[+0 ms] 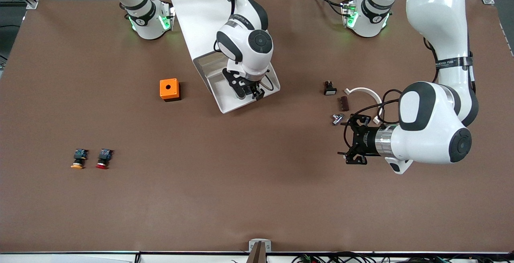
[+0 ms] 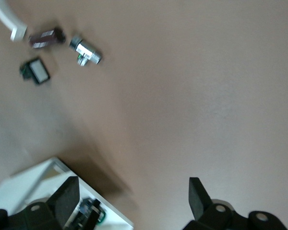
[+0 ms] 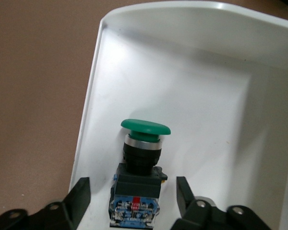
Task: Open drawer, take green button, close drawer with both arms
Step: 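Lift the green button out of the drawer with the right gripper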
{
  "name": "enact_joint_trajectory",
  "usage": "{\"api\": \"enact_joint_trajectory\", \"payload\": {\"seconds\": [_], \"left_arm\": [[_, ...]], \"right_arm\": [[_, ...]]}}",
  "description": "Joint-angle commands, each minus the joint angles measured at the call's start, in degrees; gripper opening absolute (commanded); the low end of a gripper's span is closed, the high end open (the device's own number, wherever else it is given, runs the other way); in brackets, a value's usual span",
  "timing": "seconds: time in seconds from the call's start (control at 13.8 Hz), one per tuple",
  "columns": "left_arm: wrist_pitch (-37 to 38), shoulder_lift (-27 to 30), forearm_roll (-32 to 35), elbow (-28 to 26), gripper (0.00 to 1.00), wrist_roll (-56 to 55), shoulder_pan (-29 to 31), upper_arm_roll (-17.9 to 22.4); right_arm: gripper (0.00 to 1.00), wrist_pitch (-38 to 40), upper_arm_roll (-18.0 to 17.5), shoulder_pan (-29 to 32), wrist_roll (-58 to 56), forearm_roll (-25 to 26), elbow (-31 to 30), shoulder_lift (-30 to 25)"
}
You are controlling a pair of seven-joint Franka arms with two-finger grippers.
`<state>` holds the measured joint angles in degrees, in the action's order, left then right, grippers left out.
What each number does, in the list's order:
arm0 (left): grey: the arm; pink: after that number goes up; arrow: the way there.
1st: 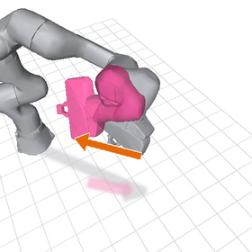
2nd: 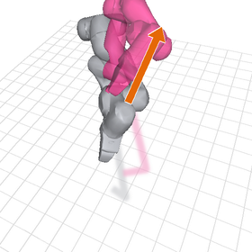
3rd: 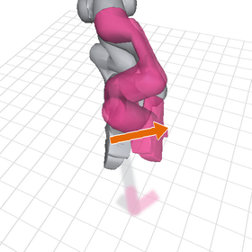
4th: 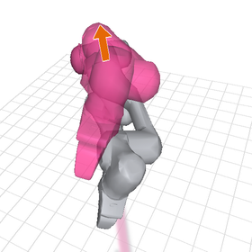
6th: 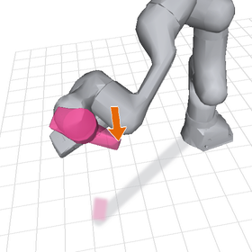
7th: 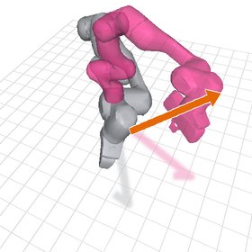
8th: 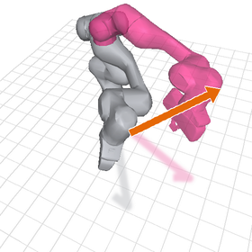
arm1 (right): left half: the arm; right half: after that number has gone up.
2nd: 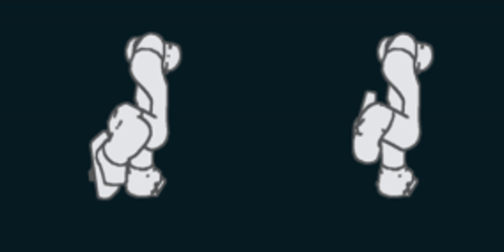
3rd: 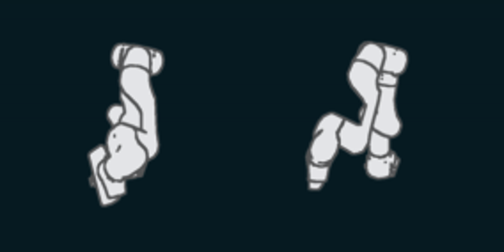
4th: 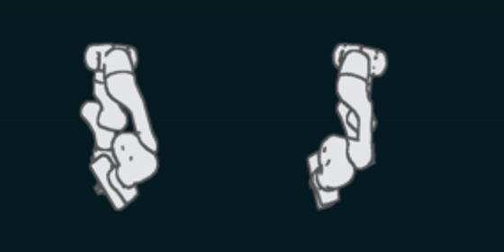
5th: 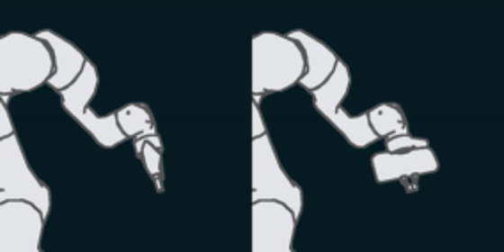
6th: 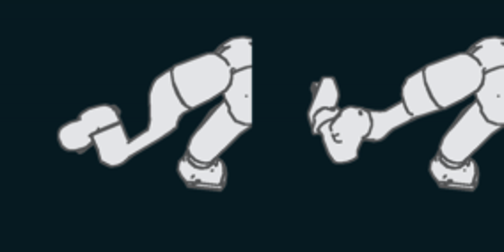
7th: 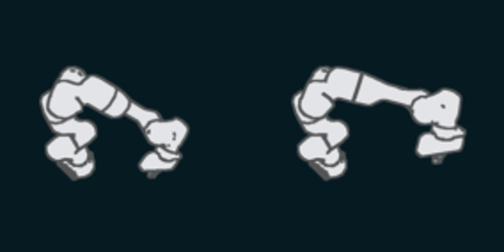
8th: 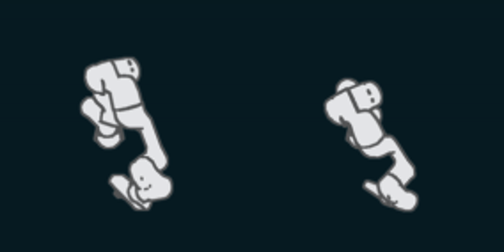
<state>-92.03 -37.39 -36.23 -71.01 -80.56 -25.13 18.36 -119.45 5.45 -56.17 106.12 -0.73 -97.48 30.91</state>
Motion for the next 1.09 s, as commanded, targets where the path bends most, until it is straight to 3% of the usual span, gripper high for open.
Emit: {"api": "enact_joint_trajectory", "payload": {"seconds": [0.0,0.14,0.22,0.43,0.65,1.01], "left_arm": [[-0.61,1.18,4.48,-1.32,1.00,10.22,-1.06,0.36],[-1.04,1.09,5.90,-1.23,1.00,12.61,-1.15,0.09],[-1.83,1.09,5.90,-1.23,1.00,15.32,-1.15,-0.08],[-2.28,0.83,5.90,-1.32,1.00,20.96,-1.15,-0.17],[-4.21,0.48,5.90,-1.23,1.00,21.41,-1.85,-0.52],[-5.44,-0.40,5.90,-1.41,1.00,30.18,-3.26,-0.79]], "right_arm": [[0.48,-0.17,0.35,-0.69,0.14,0.73,-0.26,-0.15],[0.13,0.18,0.35,-0.69,0.14,0.29,-0.08,-0.33],[0.03,0.35,0.43,-0.60,0.05,0.38,0.10,-0.68],[0.00,2.10,0.52,0.62,-2.75,0.12,2.46,-1.82],[0.00,8.95,0.35,5.44,-10.20,-1.37,8.52,-2.44],[0.00,9.93,0.61,17.91,-43.04,-4.10,8.89,-4.72]]}}
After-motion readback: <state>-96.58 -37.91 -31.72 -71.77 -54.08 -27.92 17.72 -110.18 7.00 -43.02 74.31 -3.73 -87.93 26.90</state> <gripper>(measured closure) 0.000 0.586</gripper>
